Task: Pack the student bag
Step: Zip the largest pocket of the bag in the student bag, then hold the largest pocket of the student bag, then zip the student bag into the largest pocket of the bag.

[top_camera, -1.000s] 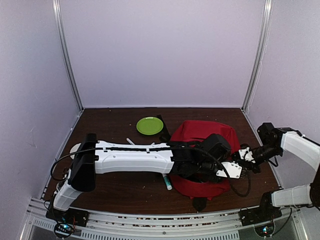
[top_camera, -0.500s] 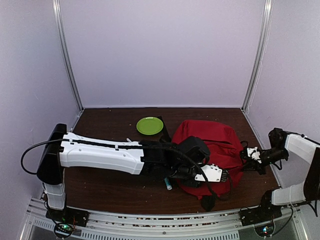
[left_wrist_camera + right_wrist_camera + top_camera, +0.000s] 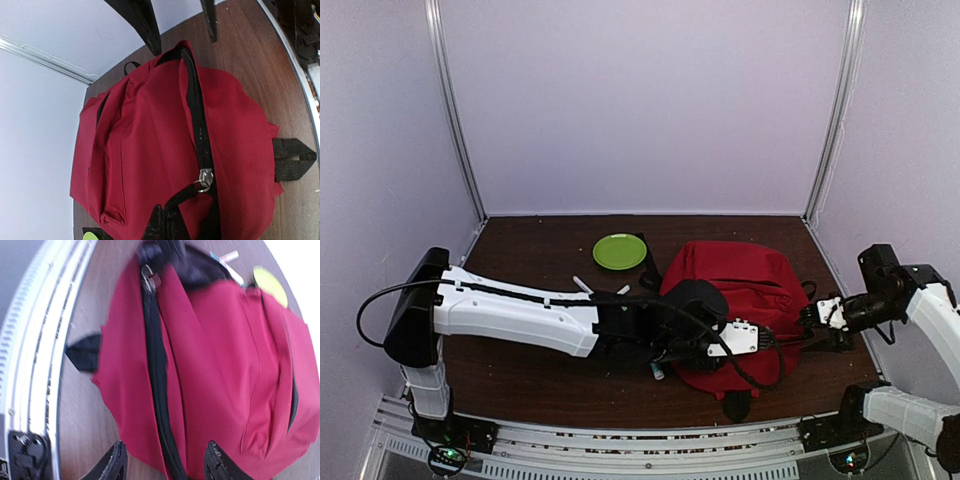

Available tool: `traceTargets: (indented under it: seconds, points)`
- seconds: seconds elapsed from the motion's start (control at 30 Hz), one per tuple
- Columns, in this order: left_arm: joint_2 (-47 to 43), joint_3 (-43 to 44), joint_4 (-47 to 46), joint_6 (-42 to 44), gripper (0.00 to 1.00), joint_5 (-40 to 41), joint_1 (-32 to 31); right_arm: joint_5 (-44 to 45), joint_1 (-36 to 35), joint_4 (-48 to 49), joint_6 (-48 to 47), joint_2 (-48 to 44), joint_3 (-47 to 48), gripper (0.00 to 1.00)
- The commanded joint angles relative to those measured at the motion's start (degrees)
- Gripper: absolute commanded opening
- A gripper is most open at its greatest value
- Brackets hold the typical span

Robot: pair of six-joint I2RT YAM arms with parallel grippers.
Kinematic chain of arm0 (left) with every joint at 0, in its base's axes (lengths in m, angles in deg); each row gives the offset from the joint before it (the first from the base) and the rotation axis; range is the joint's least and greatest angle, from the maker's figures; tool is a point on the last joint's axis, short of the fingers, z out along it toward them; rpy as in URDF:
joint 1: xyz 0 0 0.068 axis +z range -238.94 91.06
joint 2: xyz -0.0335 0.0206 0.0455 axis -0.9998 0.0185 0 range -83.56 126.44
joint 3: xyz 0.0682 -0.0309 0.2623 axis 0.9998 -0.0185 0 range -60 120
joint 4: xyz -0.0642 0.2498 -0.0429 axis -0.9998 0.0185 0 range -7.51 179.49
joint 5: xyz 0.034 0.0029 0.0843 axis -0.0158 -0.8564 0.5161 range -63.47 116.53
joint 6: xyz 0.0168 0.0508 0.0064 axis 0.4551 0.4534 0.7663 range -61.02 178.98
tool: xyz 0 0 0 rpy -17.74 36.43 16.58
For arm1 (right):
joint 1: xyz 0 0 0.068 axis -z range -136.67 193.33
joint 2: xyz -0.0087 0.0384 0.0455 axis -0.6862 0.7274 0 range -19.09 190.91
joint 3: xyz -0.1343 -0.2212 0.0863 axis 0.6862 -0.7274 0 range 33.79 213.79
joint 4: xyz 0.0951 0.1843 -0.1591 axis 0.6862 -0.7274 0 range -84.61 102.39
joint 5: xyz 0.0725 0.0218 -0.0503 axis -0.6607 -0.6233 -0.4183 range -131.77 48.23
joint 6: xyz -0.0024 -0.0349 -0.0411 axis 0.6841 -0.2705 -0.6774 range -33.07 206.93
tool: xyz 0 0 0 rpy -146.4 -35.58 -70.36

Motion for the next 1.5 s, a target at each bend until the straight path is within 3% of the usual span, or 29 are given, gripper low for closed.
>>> traceTargets:
  seconds: [0.0, 0.3, 0.47, 0.6, 0.7, 0.8, 0.83, 1.0, 1.2, 1.47]
  points:
    - [-1.2, 0.7, -10.5, -1.9, 0.00, 3.4, 0.0, -4.5, -7.5, 0.1, 12.6, 2.8, 4.1, 0.55]
    - [-2.8, 0.0, -12.2, -1.6, 0.00, 3.1, -0.1, -1.3, -21.5, 16.8, 29.2, 8.1, 3.1, 0.57]
    - [-4.2, -3.1, -11.7, -2.6, 0.00, 3.6, -0.1, 1.2, -24.6, 18.4, 31.5, 11.2, 4.6, 0.32]
    - [-7.3, -8.5, -12.9, -4.2, 0.00, 5.2, -0.1, 4.0, -24.6, 18.9, 31.5, 12.1, 3.7, 0.40]
    - [-7.8, -9.6, -13.2, -4.9, 0.00, 6.1, -0.1, 3.0, -24.9, 17.5, 30.8, 13.4, 4.1, 0.19]
    - [-8.1, -9.9, -13.2, -5.2, 0.00, 6.4, -0.1, 2.6, -25.1, 14.0, 29.2, 15.3, 5.8, 0.04]
    - [-8.2, -10.0, -13.0, -5.3, 0.00, 6.4, -0.1, 3.0, -24.9, 13.1, 28.9, 15.3, 6.2, 0.00]
    - [-9.0, -15.9, -10.4, -6.6, 0.00, 8.3, 0.0, 8.4, -19.8, 7.0, 22.9, 7.7, 5.2, 0.00]
    - [-16.0, -27.8, -12.4, -12.2, 0.00, 10.2, 2.9, 11.1, -10.4, -3.3, 11.0, 8.0, 4.5, 0.00]
    - [-18.7, -32.3, -14.8, -14.1, 0.00, 12.5, 8.0, 15.7, -3.3, -0.5, 5.9, 8.2, 1.9, 0.00]
